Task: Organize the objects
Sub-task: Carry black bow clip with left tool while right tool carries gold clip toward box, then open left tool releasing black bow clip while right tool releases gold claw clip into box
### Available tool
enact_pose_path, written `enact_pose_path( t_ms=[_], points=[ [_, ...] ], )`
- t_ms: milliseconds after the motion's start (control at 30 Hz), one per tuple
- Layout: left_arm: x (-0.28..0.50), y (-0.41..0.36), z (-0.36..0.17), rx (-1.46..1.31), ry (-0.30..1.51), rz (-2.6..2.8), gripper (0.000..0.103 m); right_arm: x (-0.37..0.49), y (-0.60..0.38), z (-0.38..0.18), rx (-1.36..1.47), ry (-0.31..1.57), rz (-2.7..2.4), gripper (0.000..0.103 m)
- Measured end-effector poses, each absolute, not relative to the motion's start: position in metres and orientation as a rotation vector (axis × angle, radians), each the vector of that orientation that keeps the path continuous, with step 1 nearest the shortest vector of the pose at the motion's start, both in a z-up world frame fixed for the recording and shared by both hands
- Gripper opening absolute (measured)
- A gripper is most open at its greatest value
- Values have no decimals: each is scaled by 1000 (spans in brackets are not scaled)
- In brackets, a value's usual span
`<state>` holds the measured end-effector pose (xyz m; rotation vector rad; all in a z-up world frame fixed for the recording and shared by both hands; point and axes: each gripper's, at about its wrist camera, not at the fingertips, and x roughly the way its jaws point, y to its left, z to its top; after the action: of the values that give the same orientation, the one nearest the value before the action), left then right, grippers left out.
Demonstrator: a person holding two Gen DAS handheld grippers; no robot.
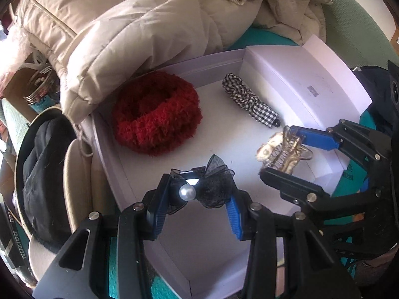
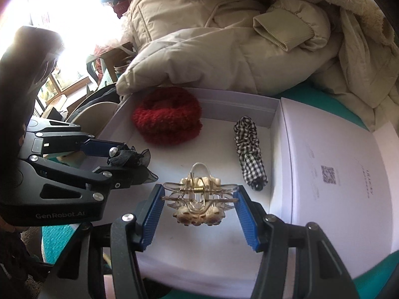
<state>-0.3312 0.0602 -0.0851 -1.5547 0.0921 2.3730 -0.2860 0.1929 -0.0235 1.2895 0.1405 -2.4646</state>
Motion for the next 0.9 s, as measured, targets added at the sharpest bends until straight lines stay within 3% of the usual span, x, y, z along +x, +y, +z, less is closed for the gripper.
enact_pose_path(
  t_ms=[633, 767, 900],
  points=[
    [-372, 72, -104, -1562, 108, 2382, 41, -317, 207, -36, 1306, 150, -2516, 58],
    [-374, 73, -105, -1571, 112, 2377, 44, -316, 209, -36, 1301, 142, -2511, 58],
    [-376, 75, -106, -1622, 139, 2394, 55, -314, 208, -34, 1312, 160, -2529, 59]
  ],
)
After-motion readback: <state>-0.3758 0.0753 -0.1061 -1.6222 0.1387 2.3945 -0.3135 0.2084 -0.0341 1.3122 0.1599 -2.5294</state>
